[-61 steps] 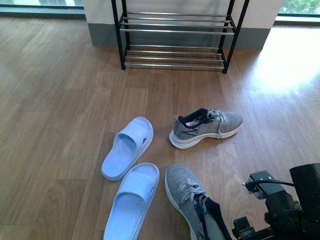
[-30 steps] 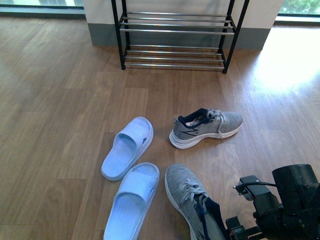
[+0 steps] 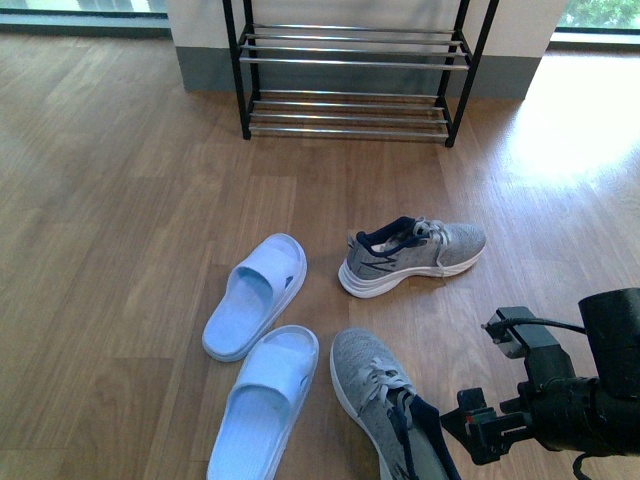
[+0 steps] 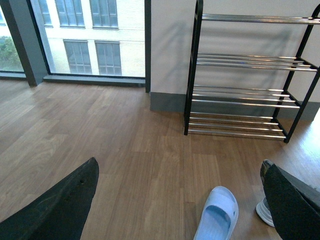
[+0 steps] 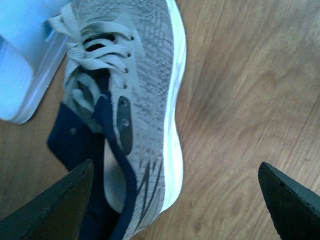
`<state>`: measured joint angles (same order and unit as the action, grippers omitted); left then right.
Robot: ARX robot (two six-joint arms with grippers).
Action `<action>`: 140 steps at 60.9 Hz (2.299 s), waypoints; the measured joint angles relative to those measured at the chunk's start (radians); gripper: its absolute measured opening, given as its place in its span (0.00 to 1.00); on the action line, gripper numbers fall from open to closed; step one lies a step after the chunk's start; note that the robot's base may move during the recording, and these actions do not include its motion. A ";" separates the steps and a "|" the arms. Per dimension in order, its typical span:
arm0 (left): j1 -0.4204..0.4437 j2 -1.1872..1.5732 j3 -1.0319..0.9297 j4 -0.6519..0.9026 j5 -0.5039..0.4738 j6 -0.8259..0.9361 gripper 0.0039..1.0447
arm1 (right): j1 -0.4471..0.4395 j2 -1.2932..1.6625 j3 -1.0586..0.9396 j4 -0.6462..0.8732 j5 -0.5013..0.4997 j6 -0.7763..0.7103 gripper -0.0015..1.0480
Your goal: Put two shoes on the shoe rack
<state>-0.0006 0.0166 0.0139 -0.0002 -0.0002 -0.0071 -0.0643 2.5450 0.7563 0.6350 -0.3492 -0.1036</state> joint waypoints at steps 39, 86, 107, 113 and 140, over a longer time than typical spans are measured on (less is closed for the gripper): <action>0.000 0.000 0.000 0.000 0.000 0.000 0.91 | 0.058 0.249 0.167 -0.025 0.054 0.034 0.91; 0.000 0.000 0.000 0.000 0.000 0.000 0.91 | 0.037 0.194 0.117 0.089 0.102 0.111 0.01; 0.000 0.000 0.000 0.000 0.000 0.000 0.91 | -0.054 -0.230 -0.182 0.210 0.160 0.182 0.01; 0.000 0.000 0.000 0.000 0.000 0.000 0.91 | -0.118 -0.423 -0.285 0.171 0.180 0.204 0.01; 0.000 0.000 0.000 0.000 0.000 0.000 0.91 | -0.341 -1.365 -0.533 -0.226 0.093 0.247 0.01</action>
<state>-0.0006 0.0166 0.0139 -0.0002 -0.0002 -0.0071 -0.4057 1.1797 0.2237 0.4091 -0.2565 0.1436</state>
